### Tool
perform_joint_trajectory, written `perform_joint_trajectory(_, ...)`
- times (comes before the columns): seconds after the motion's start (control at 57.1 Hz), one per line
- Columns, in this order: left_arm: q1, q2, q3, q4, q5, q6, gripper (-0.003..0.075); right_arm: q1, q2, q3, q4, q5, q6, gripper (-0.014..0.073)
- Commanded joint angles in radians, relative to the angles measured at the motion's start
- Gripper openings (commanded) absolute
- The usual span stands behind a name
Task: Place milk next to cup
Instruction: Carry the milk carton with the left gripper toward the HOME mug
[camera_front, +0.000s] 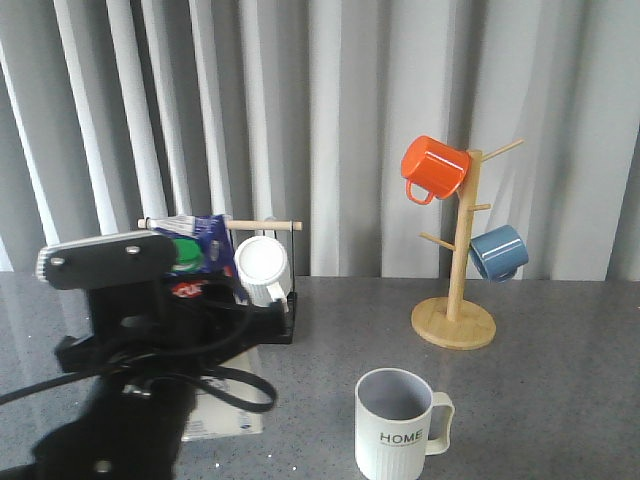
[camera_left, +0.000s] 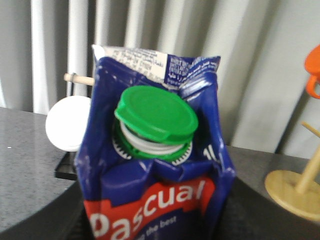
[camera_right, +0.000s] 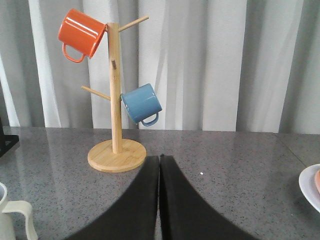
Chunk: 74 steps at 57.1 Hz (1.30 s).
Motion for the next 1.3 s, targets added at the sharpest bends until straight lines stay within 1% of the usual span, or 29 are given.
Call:
perform_joint_trajectory(0.0,-0.045,0.038,-0.086,0.048,-0.034,0.006,0.0214,-0.007,-0.005,-0.027,-0.009,-0.071,-0.005,-0.0011)
perform_joint_trajectory(0.175,-0.087,0.154,-0.148,0.017,-0.053,0.005,0.0214,-0.007,-0.005,-0.027,-0.009,-0.071,-0.005,-0.0011)
perform_joint_trajectory(0.35,-0.103,0.232,-0.188,0.003,-0.06,0.004,0.0214,-0.007,-0.005,-0.027,-0.009,-0.071,-0.005,-0.0011)
perform_joint_trajectory(0.49,-0.106,0.258,-0.194,0.029,-0.069,-0.035,0.0214,-0.007,-0.005,-0.027,-0.009,-0.071,-0.005,-0.0011)
perform_joint_trajectory(0.648,-0.106,0.279,-0.194,0.037,-0.113,-0.099,0.0214,-0.007,-0.005,-0.027,-0.009,-0.072,-0.005,-0.0011)
perform_joint_trajectory(0.805,-0.106,0.3,-0.194,0.089,-0.098,-0.102,0.0214,-0.007,-0.005,-0.027,-0.009,-0.072,-0.005,-0.0011)
perform_joint_trajectory(0.945,-0.106,0.315,-0.194,0.095,-0.094,-0.102,0.0214,-0.007,-0.005,-0.027,-0.009,-0.072,-0.005,-0.0011)
perform_joint_trajectory(1.103,-0.105,0.338,-0.194,0.142,-0.097,-0.104,0.0214,-0.007,-0.005,-0.027,-0.009,-0.072,-0.005,-0.0011)
perform_joint_trajectory(1.278,-0.105,0.349,-0.191,0.138,-0.096,-0.155,0.0214,-0.007,-0.005,-0.027,-0.009,-0.072,-0.005,-0.0011)
